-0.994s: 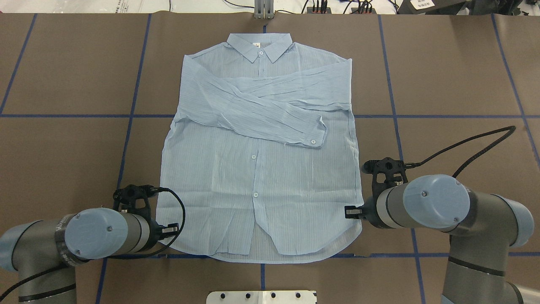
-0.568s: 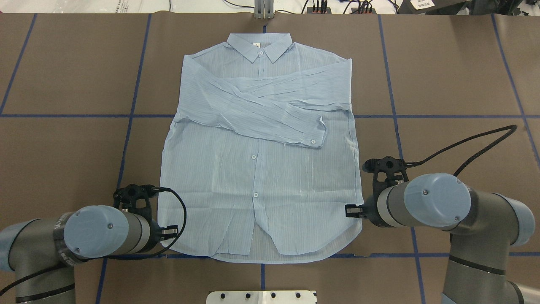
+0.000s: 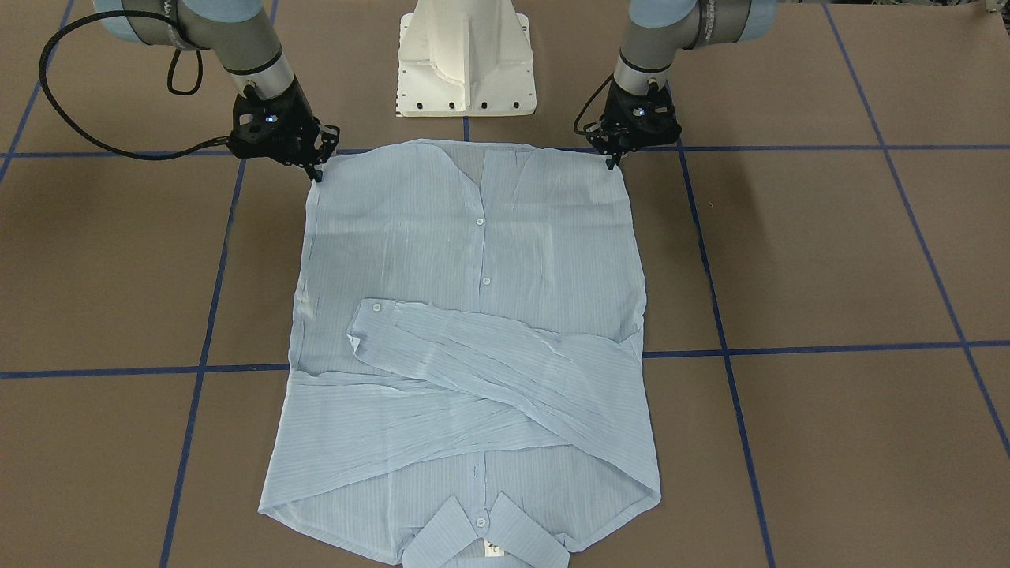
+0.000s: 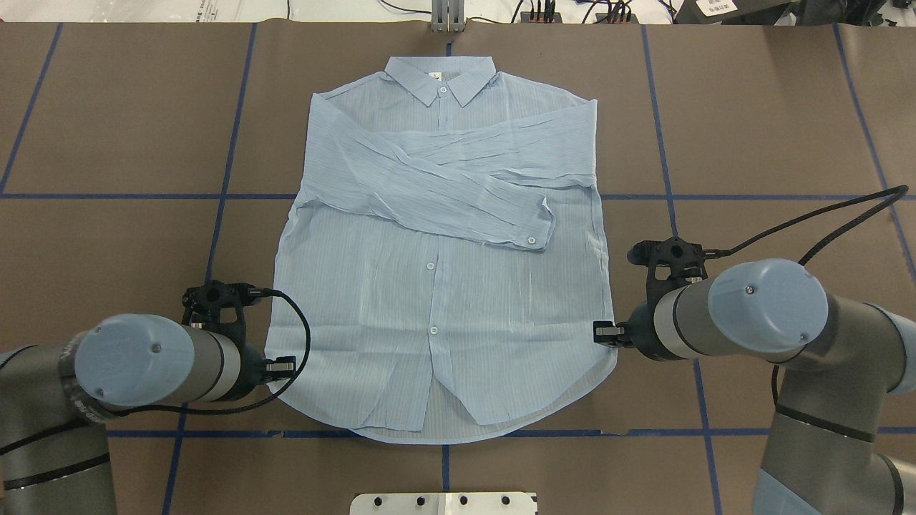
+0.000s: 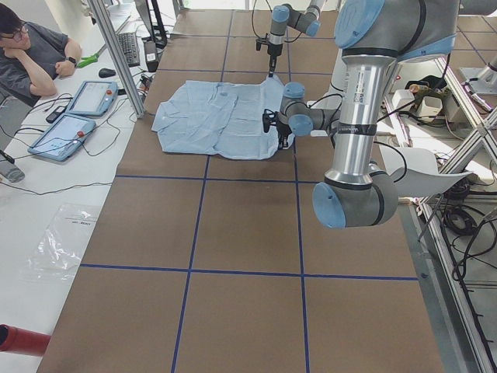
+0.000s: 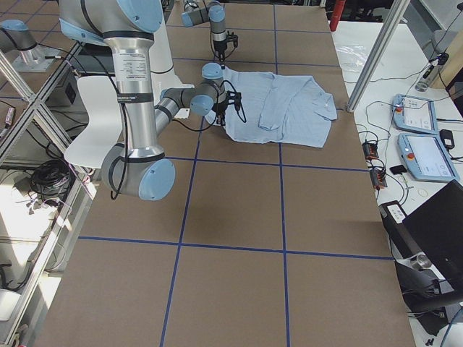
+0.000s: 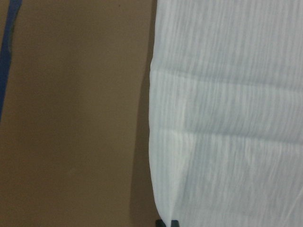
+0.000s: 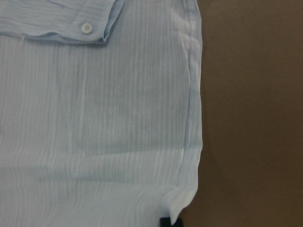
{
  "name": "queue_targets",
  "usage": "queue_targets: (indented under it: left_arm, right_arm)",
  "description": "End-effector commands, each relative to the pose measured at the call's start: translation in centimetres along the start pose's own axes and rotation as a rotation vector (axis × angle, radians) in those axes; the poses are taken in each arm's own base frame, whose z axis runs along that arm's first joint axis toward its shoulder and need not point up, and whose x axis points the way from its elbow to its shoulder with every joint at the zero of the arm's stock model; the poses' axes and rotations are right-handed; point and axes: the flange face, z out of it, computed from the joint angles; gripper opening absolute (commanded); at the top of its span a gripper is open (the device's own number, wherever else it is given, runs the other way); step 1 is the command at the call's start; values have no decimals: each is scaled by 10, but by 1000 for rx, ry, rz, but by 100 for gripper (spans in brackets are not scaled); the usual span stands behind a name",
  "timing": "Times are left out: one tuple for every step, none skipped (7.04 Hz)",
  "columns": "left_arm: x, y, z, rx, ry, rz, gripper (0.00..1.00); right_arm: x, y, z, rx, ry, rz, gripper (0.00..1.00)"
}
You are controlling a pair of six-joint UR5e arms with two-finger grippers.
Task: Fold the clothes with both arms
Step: 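Lift the hem with both grippers and carry it over toward the collar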
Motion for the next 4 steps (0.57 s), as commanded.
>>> queue_targets:
  left_arm:
    - [-8, -33, -24, -10, 34, 47, 0]
    - [-6, -45, -34, -9, 55, 48, 0]
    - [-5, -51, -39, -16, 66, 40, 0]
    - [-4, -57, -45, -22, 80, 30, 0]
  right_arm:
    - [6, -23, -17, 0, -25, 27, 0]
    - [7, -29, -22, -1, -34, 37, 0]
    - [12, -39, -29, -4, -42, 50, 0]
    - [16, -46, -35, -9, -49, 61, 0]
